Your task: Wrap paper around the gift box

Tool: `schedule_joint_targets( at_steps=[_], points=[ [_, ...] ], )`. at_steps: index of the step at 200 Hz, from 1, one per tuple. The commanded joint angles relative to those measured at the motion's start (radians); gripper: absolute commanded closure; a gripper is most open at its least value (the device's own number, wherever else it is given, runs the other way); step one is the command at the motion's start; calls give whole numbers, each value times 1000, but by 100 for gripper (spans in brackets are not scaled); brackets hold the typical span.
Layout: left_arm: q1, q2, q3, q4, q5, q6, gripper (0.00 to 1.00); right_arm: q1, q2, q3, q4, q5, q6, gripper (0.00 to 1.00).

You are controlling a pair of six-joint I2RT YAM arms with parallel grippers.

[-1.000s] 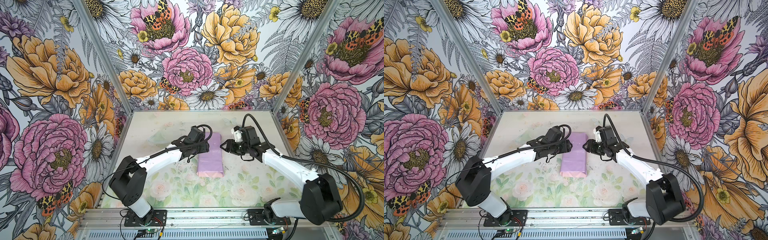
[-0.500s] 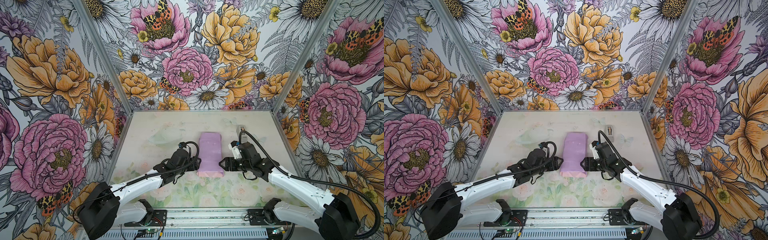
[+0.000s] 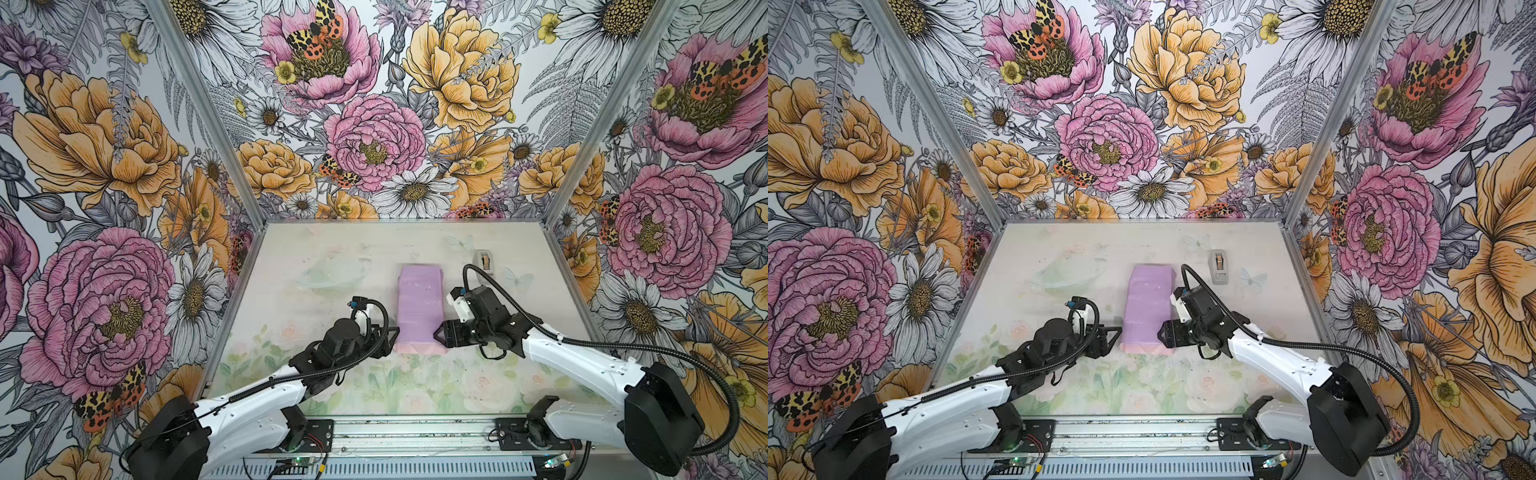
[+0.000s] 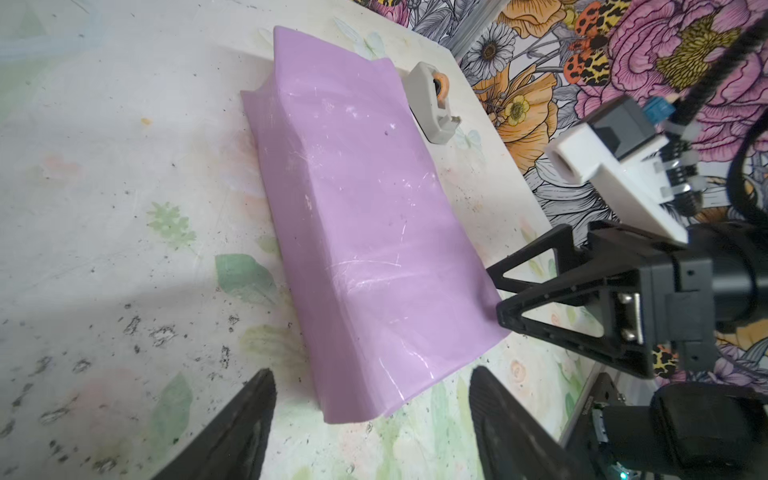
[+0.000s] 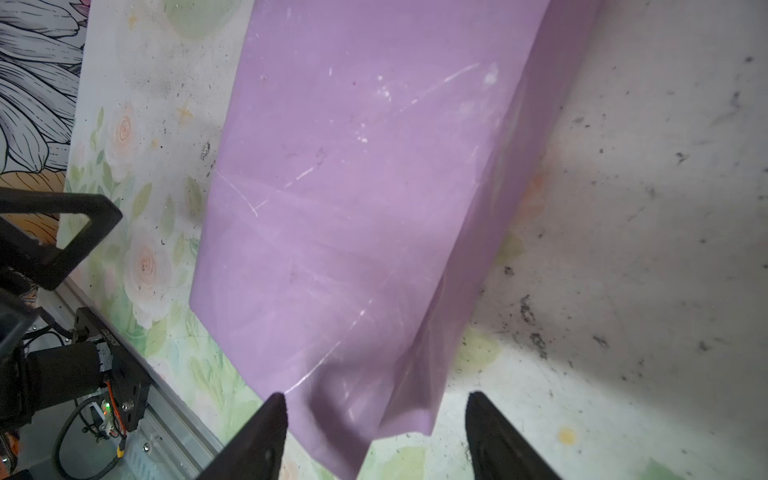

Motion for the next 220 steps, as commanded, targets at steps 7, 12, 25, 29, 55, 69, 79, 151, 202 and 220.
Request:
schedule_joint_targets(
  at_steps=[7, 12, 25, 29, 55, 69, 79, 151, 202, 220],
  points=[
    [-6, 59, 17, 69, 38, 59, 24, 8, 26, 45, 15, 18, -27, 31],
    [-7, 74, 24, 70, 42, 59, 24, 8, 27, 45, 17, 20, -29, 31],
    [-10, 113, 40, 77, 53, 61, 24, 8, 35, 46, 22, 22, -31, 31],
    [-11, 125, 45, 81, 52, 62, 24, 8, 36, 46, 24, 23, -31, 31],
    [-13, 186, 60, 103, 36, 52, 24, 8, 60, 51, 30, 26, -34, 31],
    [-15, 212, 67, 117, 28, 47, 24, 8, 73, 51, 33, 29, -34, 32],
    [-14, 226, 71, 119, 23, 47, 24, 8, 84, 50, 34, 34, -35, 32],
    [-17, 333, 114, 77, -12, 59, 31, 8, 133, 32, 44, 130, -8, 35],
    [-55, 400, 173, -21, -73, 87, 34, 10, 131, -5, 105, 166, 31, 39],
    [-71, 410, 184, -47, -101, 94, 37, 13, 131, -17, 121, 177, 38, 41]
  ],
)
